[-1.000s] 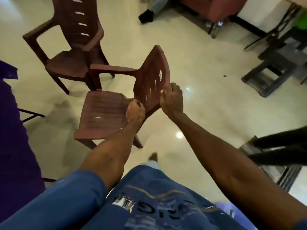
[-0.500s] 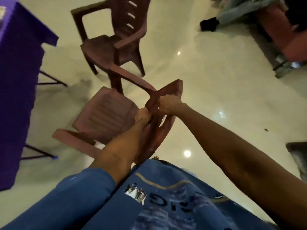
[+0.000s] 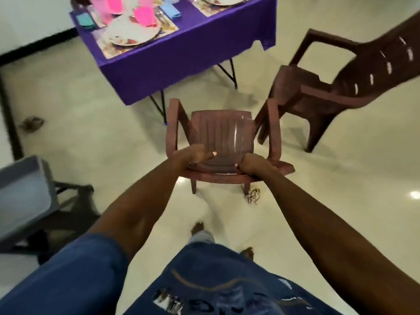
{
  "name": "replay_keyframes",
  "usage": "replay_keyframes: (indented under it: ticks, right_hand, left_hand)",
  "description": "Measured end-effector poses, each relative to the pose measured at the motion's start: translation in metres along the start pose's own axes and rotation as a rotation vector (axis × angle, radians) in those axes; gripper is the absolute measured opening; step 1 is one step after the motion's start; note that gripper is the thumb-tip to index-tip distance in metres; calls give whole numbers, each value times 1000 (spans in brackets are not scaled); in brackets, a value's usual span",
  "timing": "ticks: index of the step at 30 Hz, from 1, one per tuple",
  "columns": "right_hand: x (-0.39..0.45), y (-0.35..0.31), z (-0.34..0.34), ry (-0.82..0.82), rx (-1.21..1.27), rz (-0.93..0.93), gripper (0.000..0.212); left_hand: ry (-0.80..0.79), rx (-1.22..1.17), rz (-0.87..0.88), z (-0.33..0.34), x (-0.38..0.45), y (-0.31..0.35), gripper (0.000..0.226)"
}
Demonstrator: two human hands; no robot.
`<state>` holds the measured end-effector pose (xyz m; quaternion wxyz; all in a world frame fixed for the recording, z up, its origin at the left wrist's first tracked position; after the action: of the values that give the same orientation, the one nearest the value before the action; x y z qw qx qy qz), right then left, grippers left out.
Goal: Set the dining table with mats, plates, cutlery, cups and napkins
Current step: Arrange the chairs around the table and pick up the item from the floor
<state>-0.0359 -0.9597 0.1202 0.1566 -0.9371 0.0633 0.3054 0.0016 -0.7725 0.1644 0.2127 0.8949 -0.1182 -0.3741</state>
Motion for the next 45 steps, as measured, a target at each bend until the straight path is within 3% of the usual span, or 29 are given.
replay_keyframes:
  ticks: [3,5,10,13,15,17,21,30,35,45]
  right_hand:
    - [-22,-9,-21,211,116,-155,49]
    - [-40,-16,-27,319,109,-270,60]
    - [-79,-26,-5,260,-221,-458,80]
    - [-94,-16,7,282,-427,-507,65]
    - [-102,-7,17,334,-503,-502,40]
    - [-106,1,22,392,-542,-471,29]
    - [-110,13,19,421,-586,-504,27]
    - [-54,29,-32,404,-632,-599,19]
    - [-21,40,-72,421,-639,-734,18]
    - [47,54,-126,402,-683,-757,16]
  left_hand:
    - [30,49,-30,5,-29,-8,69]
    - [139,66,12,9,-47,-9,66]
    - [163,452,-54,32,-78,-15,60]
    - [354,446,-44,40,-90,-1,30]
    - [426,418,-100,57,-96,-5,23]
    - [489,411,-128,72,-104,-10,22]
    - [571,350,-122,91,-122,9,24]
    - [740,242,-323,93,-97,38,19]
    - [733,314,-464,80,-55,61,23]
    - [696,270,-673,41,2,90,24]
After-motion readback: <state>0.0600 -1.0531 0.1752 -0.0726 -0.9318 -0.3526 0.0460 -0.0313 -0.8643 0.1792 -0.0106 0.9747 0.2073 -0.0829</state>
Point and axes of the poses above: each hand's wrist, its own x-axis towards the middle knuckle, its own z-axis out of the palm, y = z × x, the point moved 8 cm from there along x, towards the middle knuckle
